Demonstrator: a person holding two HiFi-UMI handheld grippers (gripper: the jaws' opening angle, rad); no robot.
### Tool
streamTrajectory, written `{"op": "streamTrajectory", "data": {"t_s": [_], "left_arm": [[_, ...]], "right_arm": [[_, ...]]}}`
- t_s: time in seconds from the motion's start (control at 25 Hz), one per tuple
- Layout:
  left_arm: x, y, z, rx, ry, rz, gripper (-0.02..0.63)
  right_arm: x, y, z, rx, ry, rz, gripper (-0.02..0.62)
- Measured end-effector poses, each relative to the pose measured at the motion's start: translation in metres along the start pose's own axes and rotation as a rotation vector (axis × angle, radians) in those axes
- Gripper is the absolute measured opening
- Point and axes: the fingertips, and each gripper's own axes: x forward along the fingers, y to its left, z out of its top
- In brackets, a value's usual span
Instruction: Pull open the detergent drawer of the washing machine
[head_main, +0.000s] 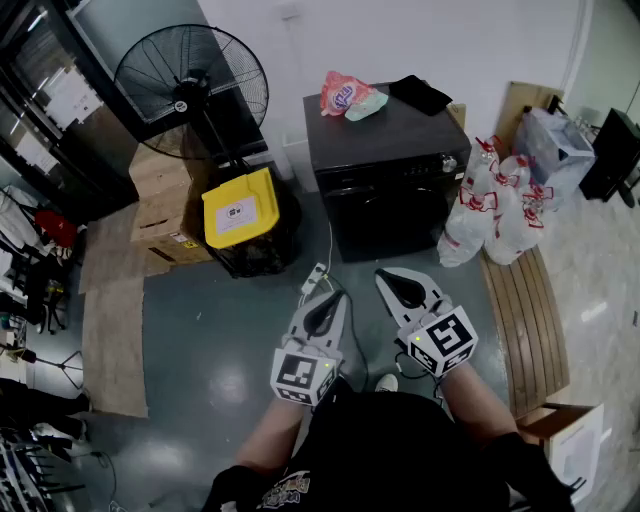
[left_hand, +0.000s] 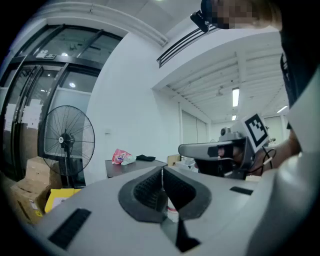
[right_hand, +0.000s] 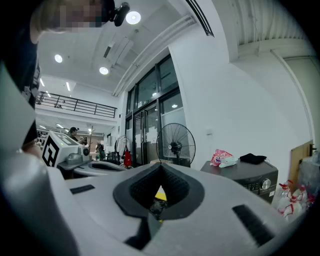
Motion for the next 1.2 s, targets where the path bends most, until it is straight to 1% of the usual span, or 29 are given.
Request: {"op": "streamTrajectory", "data": {"t_s": [0.2, 0.36, 0.52, 0.64, 0.68, 0.72, 0.76, 0.8, 0.88, 1.0, 1.12, 1.2], "left_arm": [[0.002, 0.001, 0.0, -0.002, -0.004, 0.001, 0.012], [0.002, 0.001, 0.0, -0.002, -0.014, 0.01, 0.012], [0.005, 0.0, 0.003, 0.002, -0.027, 0.01, 0.014], [0.005, 0.002, 0.008, -0.001, -0.044, 0.016, 0.015], [0.005, 0.002, 0.009, -0.003, -0.05, 0.018, 0.025], [0.006, 0.002, 0.009, -0.004, -0.055, 0.019, 0.07], [0.007, 0.001, 0.009, -0.006, -0.058, 0.019, 0.124], [0.007, 0.001, 0.009, -0.009, -0.06, 0.018, 0.157], [0.008, 0.0, 0.01, -0.016, -0.058, 0.02, 0.2], [0.011, 0.0, 0.008, -0.014, -0.055, 0.016, 0.247], [0.016, 0.004, 0.003, -0.013, -0.051, 0.01, 0.265], [0.019, 0.011, -0.001, -0.013, -0.05, 0.004, 0.271]], "right_arm": [[0.001, -0.001, -0.001, 0.004, -0.005, 0.002, 0.005], [0.0, -0.005, -0.005, 0.032, -0.009, -0.008, 0.005], [-0.002, -0.017, -0.009, 0.096, -0.018, -0.041, 0.006], [-0.003, -0.025, -0.01, 0.153, -0.04, -0.051, 0.008], [-0.004, -0.027, -0.01, 0.171, -0.048, -0.051, 0.009], [-0.004, -0.029, -0.011, 0.19, -0.054, -0.051, 0.023], [-0.004, -0.032, -0.013, 0.211, -0.06, -0.05, 0.075], [-0.004, -0.034, -0.014, 0.234, -0.065, -0.049, 0.098], [-0.003, -0.039, -0.017, 0.287, -0.078, -0.048, 0.143], [0.0, -0.049, -0.023, 0.381, -0.103, -0.05, 0.228], [0.007, -0.058, -0.03, 0.447, -0.111, -0.061, 0.259], [0.015, -0.062, -0.035, 0.469, -0.106, -0.068, 0.265]]}}
